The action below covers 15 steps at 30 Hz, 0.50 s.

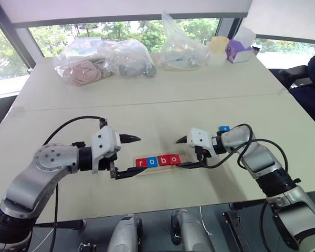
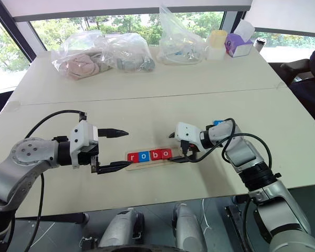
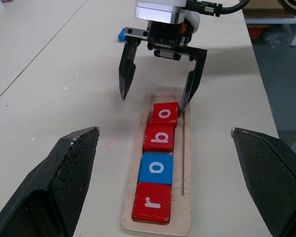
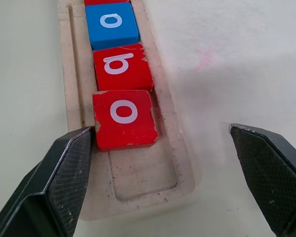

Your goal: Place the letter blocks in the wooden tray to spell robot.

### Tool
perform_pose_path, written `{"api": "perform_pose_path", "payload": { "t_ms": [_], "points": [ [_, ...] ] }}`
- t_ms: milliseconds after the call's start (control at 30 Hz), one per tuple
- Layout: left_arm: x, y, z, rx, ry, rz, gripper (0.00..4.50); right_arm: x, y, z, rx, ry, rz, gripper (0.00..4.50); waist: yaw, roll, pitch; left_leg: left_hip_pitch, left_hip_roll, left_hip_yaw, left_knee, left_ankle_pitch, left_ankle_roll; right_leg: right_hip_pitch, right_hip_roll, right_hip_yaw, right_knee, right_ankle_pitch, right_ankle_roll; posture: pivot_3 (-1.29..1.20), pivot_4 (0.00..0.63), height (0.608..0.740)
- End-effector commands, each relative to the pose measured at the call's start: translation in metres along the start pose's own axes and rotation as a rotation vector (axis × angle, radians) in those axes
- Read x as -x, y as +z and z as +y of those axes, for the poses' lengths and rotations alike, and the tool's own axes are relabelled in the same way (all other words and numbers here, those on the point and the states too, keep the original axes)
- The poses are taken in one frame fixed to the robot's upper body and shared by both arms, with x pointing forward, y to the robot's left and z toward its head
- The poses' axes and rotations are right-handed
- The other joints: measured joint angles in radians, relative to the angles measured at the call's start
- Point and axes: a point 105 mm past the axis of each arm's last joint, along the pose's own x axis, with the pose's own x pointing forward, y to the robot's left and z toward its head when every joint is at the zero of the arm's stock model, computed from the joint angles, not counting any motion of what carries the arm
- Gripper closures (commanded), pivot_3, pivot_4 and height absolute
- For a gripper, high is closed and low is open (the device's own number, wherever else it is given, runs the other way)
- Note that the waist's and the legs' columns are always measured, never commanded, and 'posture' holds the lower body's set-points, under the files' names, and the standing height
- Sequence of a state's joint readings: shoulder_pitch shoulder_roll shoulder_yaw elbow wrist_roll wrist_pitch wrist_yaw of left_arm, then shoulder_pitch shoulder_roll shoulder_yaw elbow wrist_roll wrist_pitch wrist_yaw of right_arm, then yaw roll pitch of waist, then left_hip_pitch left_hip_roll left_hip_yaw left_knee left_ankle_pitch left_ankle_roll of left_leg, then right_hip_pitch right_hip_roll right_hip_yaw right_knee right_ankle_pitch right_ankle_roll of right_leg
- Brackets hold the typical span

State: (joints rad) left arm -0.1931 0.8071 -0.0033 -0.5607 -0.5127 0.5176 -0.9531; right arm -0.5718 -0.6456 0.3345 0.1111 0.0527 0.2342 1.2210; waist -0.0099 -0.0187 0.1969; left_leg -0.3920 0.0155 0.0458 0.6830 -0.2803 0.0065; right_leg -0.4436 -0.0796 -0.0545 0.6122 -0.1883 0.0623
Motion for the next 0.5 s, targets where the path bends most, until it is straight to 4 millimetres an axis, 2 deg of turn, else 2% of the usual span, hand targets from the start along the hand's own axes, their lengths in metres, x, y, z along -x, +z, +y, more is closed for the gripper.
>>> {"api": "perform_pose_path", "payload": {
  "t_ms": [33,167,267,500],
  "points": [
    [0.003,0.009,0.002,-0.043,0.01,-0.023,0.0,0.009,0.016,-0.003,0.018,-0.01,-0.032,0.05,0.0,0.0,0.0,0.0,0.0,0.0,0.0,0.0,0.0,0.0,0.0,0.0,0.0,0.0,0.0,0.0,0.15,0.74],
    [0.003,0.009,0.002,-0.042,0.01,-0.024,0.0,0.019,0.023,0.003,0.007,0.018,-0.039,0.05,0.001,0.0,0.0,0.0,0.0,0.0,0.0,0.0,0.0,0.0,0.0,0.0,0.0,0.0,0.0,0.0,0.15,0.74],
    [0.002,0.009,0.001,-0.039,0.007,-0.027,0.0,0.026,0.028,-0.002,-0.001,-0.013,-0.049,0.05,0.002,0.0,0.0,-0.001,0.0,0.0,0.0,0.0,0.0,0.0,0.0,0.0,0.0,0.0,0.0,0.0,0.15,0.74],
    [0.001,0.009,0.001,-0.04,0.003,-0.032,0.0,0.02,0.023,0.0,-0.003,-0.005,-0.032,0.05,0.001,0.0,0.0,-0.001,0.0,0.0,-0.001,0.0,0.0,-0.001,0.0,0.0,-0.001,0.0,0.0,0.0,0.15,0.74]
  ]
}}
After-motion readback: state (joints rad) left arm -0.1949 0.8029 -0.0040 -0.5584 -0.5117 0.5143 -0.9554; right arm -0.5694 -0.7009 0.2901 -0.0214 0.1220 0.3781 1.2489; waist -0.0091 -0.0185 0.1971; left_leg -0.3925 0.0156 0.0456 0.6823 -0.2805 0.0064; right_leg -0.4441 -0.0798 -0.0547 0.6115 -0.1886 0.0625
